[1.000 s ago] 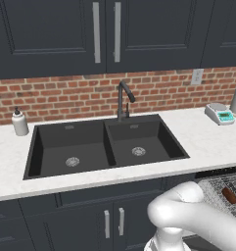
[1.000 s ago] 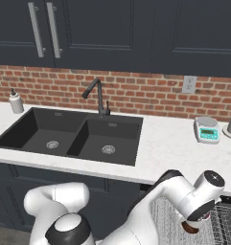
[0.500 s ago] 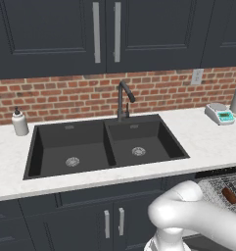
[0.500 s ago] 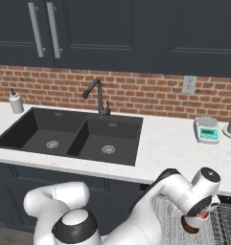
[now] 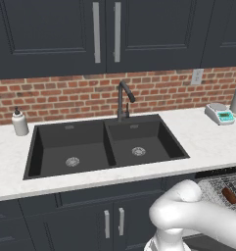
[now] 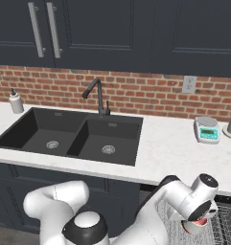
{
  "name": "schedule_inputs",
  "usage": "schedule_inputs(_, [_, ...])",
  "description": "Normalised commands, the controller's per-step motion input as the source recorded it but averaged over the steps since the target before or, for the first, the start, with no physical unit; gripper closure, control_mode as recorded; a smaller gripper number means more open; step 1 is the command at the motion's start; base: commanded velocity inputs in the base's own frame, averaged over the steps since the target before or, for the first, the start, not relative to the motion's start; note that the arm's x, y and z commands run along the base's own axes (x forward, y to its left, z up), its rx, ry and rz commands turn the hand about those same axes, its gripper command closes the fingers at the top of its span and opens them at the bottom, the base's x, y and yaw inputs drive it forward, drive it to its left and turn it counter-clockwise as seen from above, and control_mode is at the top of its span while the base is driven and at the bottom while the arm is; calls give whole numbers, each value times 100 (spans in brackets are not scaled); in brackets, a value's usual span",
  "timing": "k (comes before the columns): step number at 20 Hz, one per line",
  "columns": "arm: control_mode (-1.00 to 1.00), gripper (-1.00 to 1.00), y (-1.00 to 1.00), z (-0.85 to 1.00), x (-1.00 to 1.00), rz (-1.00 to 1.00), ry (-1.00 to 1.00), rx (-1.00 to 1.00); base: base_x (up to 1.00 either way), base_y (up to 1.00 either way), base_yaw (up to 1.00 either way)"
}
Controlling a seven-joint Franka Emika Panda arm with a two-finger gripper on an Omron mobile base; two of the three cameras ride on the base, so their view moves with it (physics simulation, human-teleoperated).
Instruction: Pick up the cup and bowl from the counter, place them in the dishwasher, and close the dishwasher door.
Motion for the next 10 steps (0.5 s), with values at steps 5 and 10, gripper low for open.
schedule_inputs(5, [-100,100,0,-57,0,1,0,5,0,0,0])
schedule_inputs(10, [-100,100,0,-43,0,6,-3,9,0,0,0])
